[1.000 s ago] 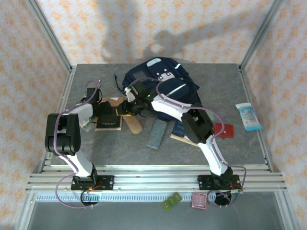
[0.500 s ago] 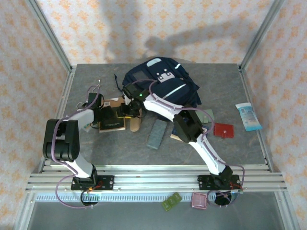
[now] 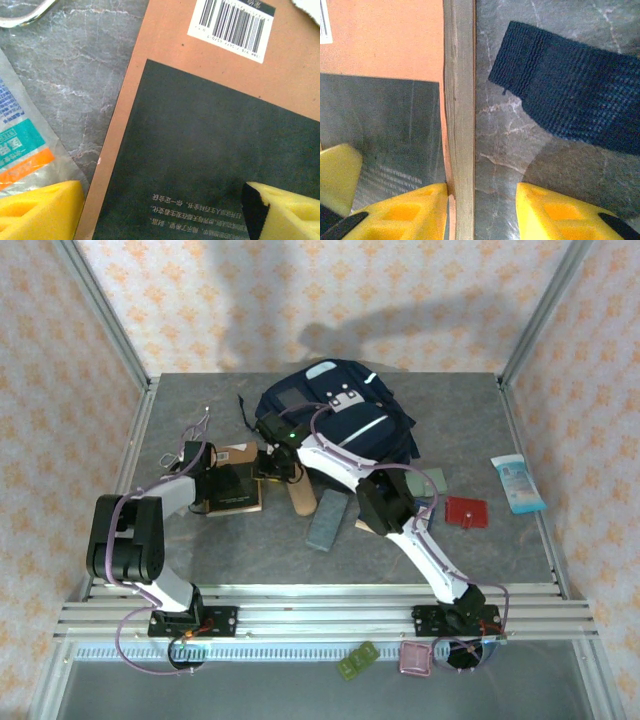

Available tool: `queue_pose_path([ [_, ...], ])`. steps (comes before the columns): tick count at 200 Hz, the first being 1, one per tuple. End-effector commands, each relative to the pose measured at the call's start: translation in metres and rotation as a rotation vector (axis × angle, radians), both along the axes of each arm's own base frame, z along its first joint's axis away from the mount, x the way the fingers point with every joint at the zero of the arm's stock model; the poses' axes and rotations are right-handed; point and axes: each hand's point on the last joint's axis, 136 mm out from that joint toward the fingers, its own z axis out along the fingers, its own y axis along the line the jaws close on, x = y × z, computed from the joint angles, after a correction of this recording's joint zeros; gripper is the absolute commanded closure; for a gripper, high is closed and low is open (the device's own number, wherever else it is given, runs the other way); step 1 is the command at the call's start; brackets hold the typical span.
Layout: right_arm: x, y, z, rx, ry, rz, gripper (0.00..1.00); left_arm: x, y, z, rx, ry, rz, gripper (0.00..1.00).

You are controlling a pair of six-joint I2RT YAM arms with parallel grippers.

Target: Pack books, pencil case, and school supplies into a backpack

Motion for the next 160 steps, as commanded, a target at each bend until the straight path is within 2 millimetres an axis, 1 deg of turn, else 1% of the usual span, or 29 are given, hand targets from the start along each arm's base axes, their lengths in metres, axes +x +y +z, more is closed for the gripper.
queue_pose_path([
  [1, 0.001, -0.006, -0.03, -0.054, 0.028, -0.033, 0.65, 0.005, -0.003, 0.007, -0.012, -0.054, 0.004, 0.16],
  [10, 0.001, -0.009, -0.035, -0.067, 0.03, -0.035, 0.72, 0.004, -0.007, 0.004, -0.029, -0.054, -0.008, 0.16],
  [16, 0.001, -0.012, -0.038, -0.074, 0.036, -0.039, 0.76, 0.005, -0.01, 0.002, -0.042, -0.054, -0.019, 0.17],
  [32, -0.001, -0.014, -0.044, -0.079, 0.052, -0.037, 0.86, 0.006, -0.025, 0.001, -0.081, -0.066, -0.07, 0.18],
  [52, -0.004, -0.014, -0.048, -0.079, 0.064, -0.032, 0.88, 0.009, -0.045, 0.005, -0.105, -0.084, -0.135, 0.19],
  [66, -0.005, -0.014, -0.049, -0.072, 0.073, -0.027, 0.91, 0.011, -0.052, 0.008, -0.121, -0.106, -0.16, 0.2],
  [98, -0.009, -0.012, -0.052, -0.064, 0.088, -0.016, 0.92, 0.016, -0.07, 0.021, -0.212, -0.189, -0.215, 0.24],
  [108, -0.011, -0.013, -0.053, -0.065, 0.092, -0.012, 0.92, 0.018, -0.077, 0.03, -0.244, -0.229, -0.236, 0.27],
  [123, -0.013, -0.013, -0.056, -0.066, 0.099, -0.009, 0.92, 0.021, -0.083, 0.043, -0.274, -0.276, -0.253, 0.27],
  [160, -0.017, -0.013, -0.059, -0.06, 0.115, -0.004, 0.92, 0.025, -0.087, 0.086, -0.291, -0.408, -0.281, 0.3],
])
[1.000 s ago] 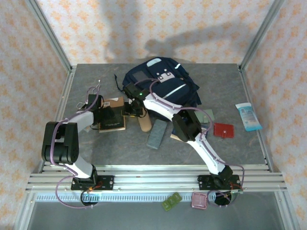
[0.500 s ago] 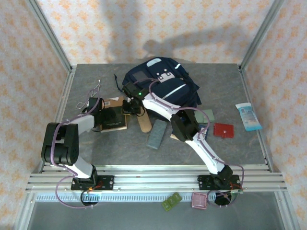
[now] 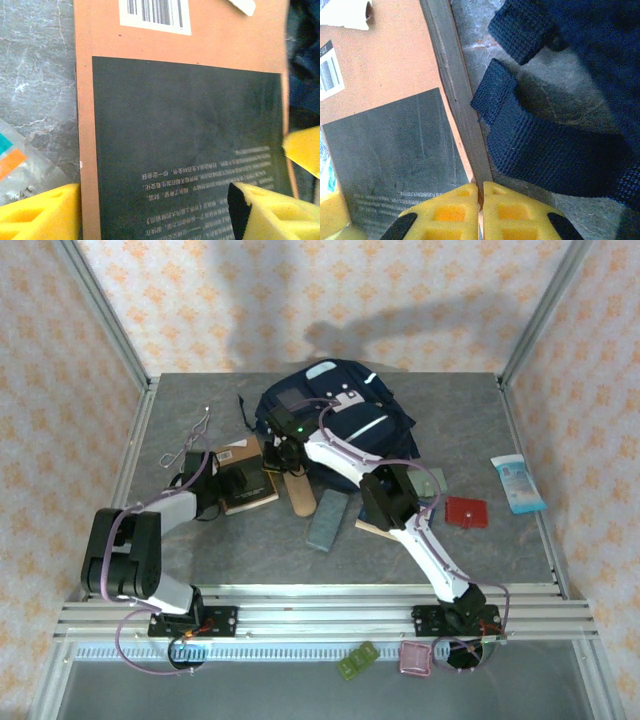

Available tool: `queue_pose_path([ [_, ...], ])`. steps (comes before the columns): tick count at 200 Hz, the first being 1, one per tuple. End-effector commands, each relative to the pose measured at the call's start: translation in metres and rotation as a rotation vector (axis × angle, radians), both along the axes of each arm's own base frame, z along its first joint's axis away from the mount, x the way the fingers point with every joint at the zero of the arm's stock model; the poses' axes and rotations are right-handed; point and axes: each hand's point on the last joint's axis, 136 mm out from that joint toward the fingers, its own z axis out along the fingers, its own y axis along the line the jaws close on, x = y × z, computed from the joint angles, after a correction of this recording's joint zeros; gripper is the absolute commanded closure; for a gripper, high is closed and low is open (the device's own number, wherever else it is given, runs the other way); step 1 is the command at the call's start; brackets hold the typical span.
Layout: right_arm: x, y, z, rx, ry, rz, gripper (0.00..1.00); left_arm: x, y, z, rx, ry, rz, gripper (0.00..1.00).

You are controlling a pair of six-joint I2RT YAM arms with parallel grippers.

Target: Pack books, pencil case, and school supplies into a backpack

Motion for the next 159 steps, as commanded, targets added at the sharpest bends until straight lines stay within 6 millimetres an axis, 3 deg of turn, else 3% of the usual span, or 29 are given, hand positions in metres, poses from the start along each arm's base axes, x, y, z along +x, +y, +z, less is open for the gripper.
queue_pose_path([
  [1, -0.042, -0.002, -0.06, -0.096, 0.126, 0.051, 0.92, 0.025, -0.047, 0.07, -0.166, -0.251, -0.165, 0.3],
  [32, -0.042, -0.002, -0.057, -0.094, 0.126, 0.051, 0.92, 0.023, -0.044, 0.084, -0.154, -0.296, -0.148, 0.31],
  [50, -0.042, -0.002, -0.056, -0.092, 0.125, 0.052, 0.92, 0.021, -0.043, 0.069, -0.147, -0.257, -0.145, 0.31],
  [78, -0.043, -0.003, -0.056, -0.094, 0.128, 0.049, 0.92, 0.019, -0.048, 0.05, -0.16, -0.206, -0.151, 0.41],
  [108, -0.041, -0.004, -0.053, -0.088, 0.12, 0.049, 0.92, 0.018, -0.044, 0.041, -0.114, -0.159, -0.151, 0.63],
  [118, -0.04, -0.003, -0.052, -0.085, 0.117, 0.048, 0.92, 0.018, -0.044, 0.04, -0.109, -0.152, -0.155, 0.65],
  [138, -0.04, -0.003, -0.049, -0.08, 0.117, 0.049, 0.92, 0.02, -0.043, 0.046, -0.108, -0.16, -0.149, 0.81],
  [151, -0.039, -0.002, -0.044, -0.065, 0.112, 0.056, 0.91, 0.02, -0.042, 0.054, -0.101, -0.171, -0.143, 0.83],
  [159, -0.038, -0.002, -0.038, -0.05, 0.109, 0.06, 0.9, 0.02, -0.04, 0.06, -0.09, -0.177, -0.137, 0.9],
])
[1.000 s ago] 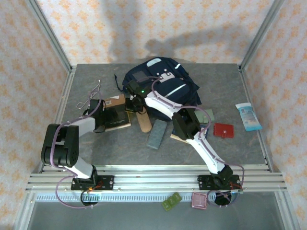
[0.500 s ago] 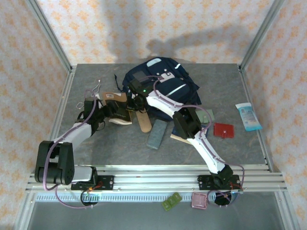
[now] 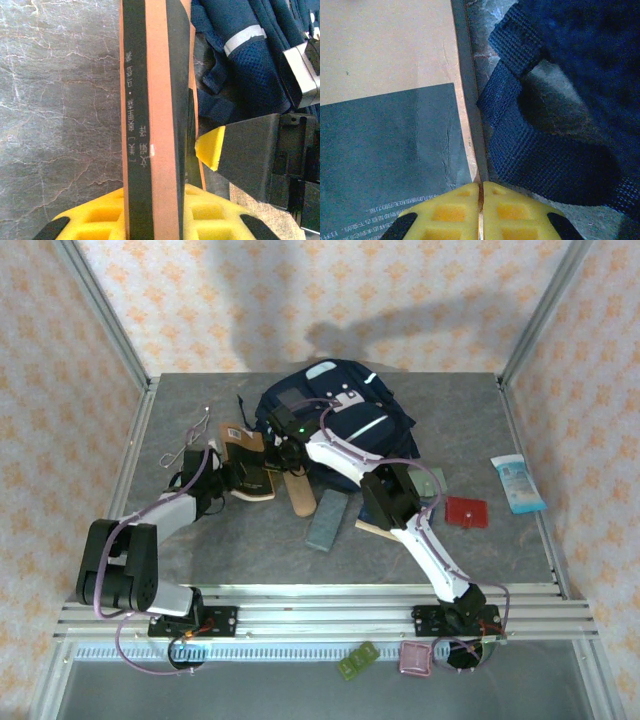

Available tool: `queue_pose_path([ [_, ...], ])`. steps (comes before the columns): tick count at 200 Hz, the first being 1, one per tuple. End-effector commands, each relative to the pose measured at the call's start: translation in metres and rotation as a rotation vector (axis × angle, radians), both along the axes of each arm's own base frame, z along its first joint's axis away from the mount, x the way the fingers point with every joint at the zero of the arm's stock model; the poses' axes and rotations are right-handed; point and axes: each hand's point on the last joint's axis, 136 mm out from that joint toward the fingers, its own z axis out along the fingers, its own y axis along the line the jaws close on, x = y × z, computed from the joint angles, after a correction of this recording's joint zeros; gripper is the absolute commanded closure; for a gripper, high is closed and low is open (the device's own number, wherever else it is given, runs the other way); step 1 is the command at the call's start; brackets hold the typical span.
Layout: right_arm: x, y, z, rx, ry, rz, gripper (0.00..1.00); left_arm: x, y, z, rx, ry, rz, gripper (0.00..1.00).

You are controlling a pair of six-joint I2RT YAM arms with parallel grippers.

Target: Pack books, pencil case, and school supplies into a backpack

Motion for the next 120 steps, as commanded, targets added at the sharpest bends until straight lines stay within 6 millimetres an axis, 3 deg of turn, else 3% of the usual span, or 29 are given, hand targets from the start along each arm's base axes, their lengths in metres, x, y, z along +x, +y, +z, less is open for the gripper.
queue_pose_path([
  [1, -0.04, -0.003, -0.037, -0.066, 0.121, 0.062, 0.9, 0.005, -0.014, 0.025, -0.009, -0.044, -0.06, 0.91],
  [17, -0.036, -0.001, -0.012, 0.001, 0.089, 0.081, 0.86, 0.004, -0.009, 0.042, 0.011, -0.065, -0.039, 1.0],
  [39, -0.027, -0.001, 0.049, 0.109, -0.047, 0.114, 0.76, 0.003, -0.006, 0.073, 0.015, -0.118, -0.021, 1.0],
  [63, -0.024, -0.016, 0.105, 0.132, -0.201, 0.129, 0.66, 0.003, -0.012, 0.107, -0.013, -0.189, -0.039, 1.0],
  [103, -0.032, -0.058, 0.15, 0.149, -0.347, 0.1, 0.64, -0.002, -0.023, 0.157, -0.088, -0.321, -0.055, 1.0],
  [120, -0.035, -0.078, 0.162, 0.165, -0.395, 0.069, 0.57, -0.004, -0.036, 0.174, -0.138, -0.365, -0.115, 1.0],
])
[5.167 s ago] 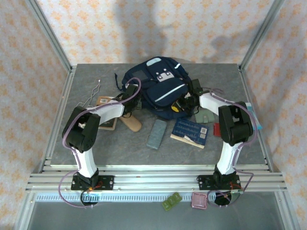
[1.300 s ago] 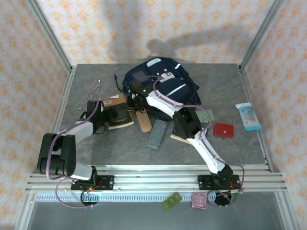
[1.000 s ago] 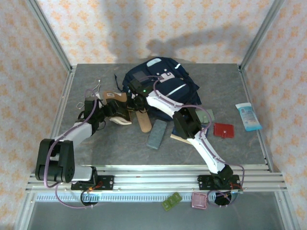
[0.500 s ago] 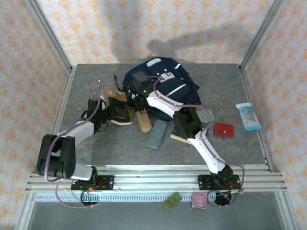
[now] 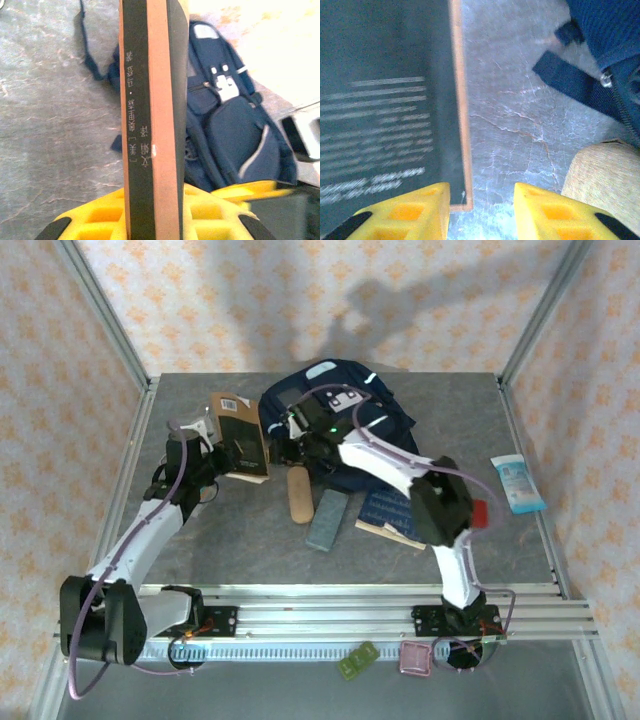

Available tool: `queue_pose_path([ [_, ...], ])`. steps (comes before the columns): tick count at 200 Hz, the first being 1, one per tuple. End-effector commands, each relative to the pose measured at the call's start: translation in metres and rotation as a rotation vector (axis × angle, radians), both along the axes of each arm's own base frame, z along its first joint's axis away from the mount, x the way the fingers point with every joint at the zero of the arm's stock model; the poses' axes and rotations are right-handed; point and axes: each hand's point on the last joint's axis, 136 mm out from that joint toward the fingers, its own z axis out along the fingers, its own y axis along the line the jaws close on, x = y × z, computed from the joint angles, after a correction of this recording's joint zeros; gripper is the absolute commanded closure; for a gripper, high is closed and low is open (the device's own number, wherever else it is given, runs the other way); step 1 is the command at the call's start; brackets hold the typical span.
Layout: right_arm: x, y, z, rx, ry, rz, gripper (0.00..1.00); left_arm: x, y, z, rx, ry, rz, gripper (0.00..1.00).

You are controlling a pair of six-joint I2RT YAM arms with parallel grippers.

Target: Pack books, pencil case, and school supplies into a backpack

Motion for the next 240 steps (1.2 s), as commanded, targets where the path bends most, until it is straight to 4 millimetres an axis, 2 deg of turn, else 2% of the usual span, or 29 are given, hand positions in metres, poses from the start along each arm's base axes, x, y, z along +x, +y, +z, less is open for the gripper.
queue_pose_path([
  [1, 0.01, -0.025, 0.034, 0.044, -0.149, -0.046, 0.56, 0.003, -0.023, 0.054, -0.087, -0.153, -0.094, 1.0],
  [12, 0.01, -0.038, 0.045, 0.087, -0.158, -0.063, 0.56, 0.001, -0.03, 0.06, -0.104, -0.173, -0.129, 1.0],
  [19, 0.01, -0.046, 0.053, 0.126, -0.165, -0.072, 0.51, 0.0, -0.033, 0.064, -0.105, -0.184, -0.146, 1.0],
  [39, 0.006, -0.062, 0.077, 0.279, -0.178, -0.054, 0.33, -0.007, -0.047, 0.072, -0.139, -0.224, -0.223, 1.0],
  [81, -0.006, -0.067, 0.086, 0.422, -0.151, 0.066, 0.31, -0.034, -0.085, 0.118, -0.307, -0.388, -0.443, 1.0],
  [96, -0.017, -0.067, 0.098, 0.497, -0.157, 0.137, 0.31, -0.046, -0.098, 0.134, -0.361, -0.434, -0.526, 1.0],
  [119, -0.025, -0.07, 0.112, 0.524, -0.213, 0.17, 0.3, -0.053, -0.105, 0.144, -0.37, -0.45, -0.57, 1.0],
  [146, -0.027, -0.073, 0.114, 0.554, -0.203, 0.194, 0.3, -0.066, -0.112, 0.161, -0.463, -0.496, -0.648, 1.0],
  [161, -0.038, -0.074, 0.122, 0.61, -0.197, 0.255, 0.3, -0.07, -0.113, 0.167, -0.497, -0.511, -0.672, 1.0],
  [190, -0.062, -0.078, 0.151, 0.685, -0.236, 0.358, 0.3, -0.07, -0.115, 0.166, -0.504, -0.501, -0.687, 1.0],
  [213, -0.077, -0.082, 0.168, 0.699, -0.268, 0.416, 0.33, -0.064, -0.116, 0.157, -0.489, -0.476, -0.674, 1.0],
  [240, -0.086, -0.086, 0.178, 0.687, -0.29, 0.432, 0.45, -0.052, -0.116, 0.139, -0.452, -0.423, -0.653, 1.0],
])
